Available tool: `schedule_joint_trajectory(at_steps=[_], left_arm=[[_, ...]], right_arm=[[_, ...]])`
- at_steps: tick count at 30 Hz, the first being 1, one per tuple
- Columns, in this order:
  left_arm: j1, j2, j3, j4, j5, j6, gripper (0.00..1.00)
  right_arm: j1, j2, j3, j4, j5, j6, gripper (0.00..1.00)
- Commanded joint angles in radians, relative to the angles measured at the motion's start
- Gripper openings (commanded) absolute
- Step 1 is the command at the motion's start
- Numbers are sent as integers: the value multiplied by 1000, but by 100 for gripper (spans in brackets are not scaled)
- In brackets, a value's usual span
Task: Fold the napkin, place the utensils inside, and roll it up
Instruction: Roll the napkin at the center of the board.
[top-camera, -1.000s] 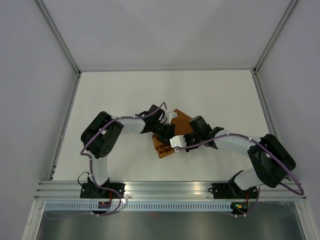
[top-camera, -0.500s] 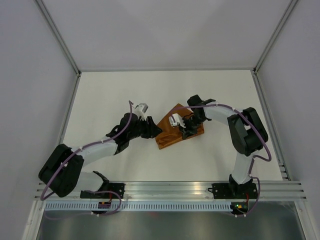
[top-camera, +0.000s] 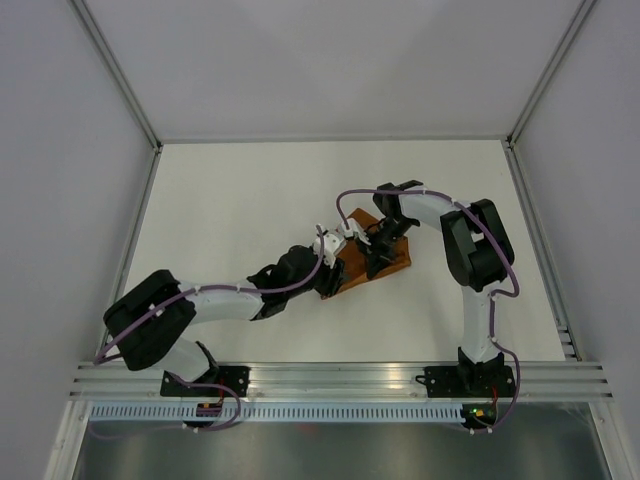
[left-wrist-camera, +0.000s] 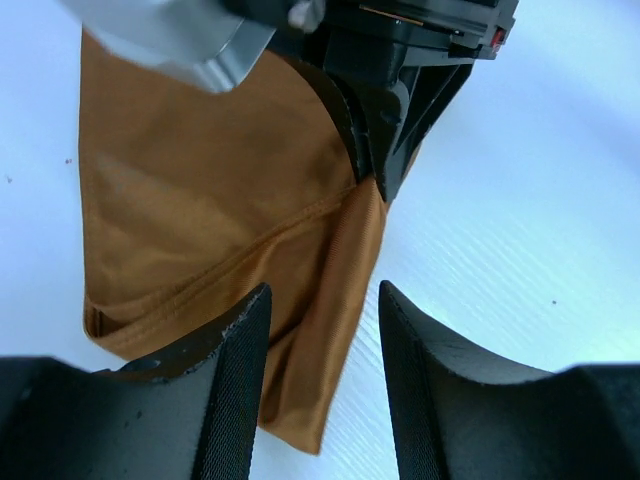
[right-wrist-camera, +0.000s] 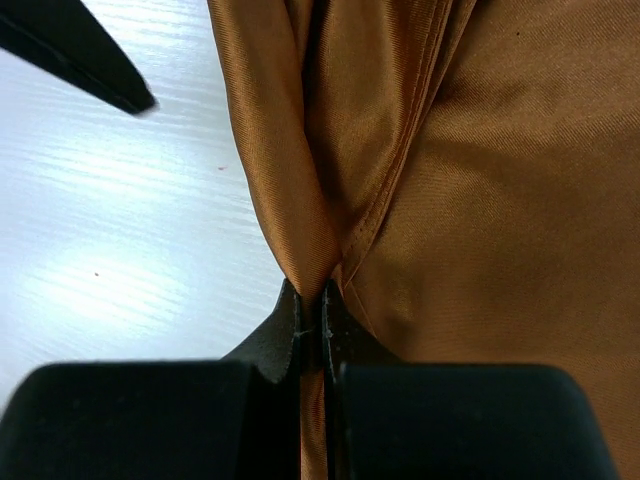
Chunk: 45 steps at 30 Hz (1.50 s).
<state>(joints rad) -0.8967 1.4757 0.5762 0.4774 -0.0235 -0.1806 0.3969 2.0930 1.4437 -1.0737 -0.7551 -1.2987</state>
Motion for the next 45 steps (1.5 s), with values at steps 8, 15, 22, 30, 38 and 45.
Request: schedule_joint_trajectory(at_steps=[8, 15, 22, 30, 38, 45], left_arm=[[-36, 208, 214, -20, 118, 234, 53], [-36, 271, 263, -59, 204, 225, 53], [-27, 284, 216, 49, 203, 153, 50], [-53, 218, 67, 201, 134, 99, 51], [-57, 253, 83, 257, 151, 102, 51], [-57, 305, 100, 293, 178, 104, 48]], right_arm=[[-3, 61, 0, -55, 10, -39, 0], [-3, 67, 4, -55, 13, -33, 0], [-3, 65, 4, -42, 13, -11, 1], [-1, 55, -16, -25, 28, 3, 1], [-1, 52, -20, -11, 30, 18, 1], [-1, 55, -19, -8, 31, 24, 0]])
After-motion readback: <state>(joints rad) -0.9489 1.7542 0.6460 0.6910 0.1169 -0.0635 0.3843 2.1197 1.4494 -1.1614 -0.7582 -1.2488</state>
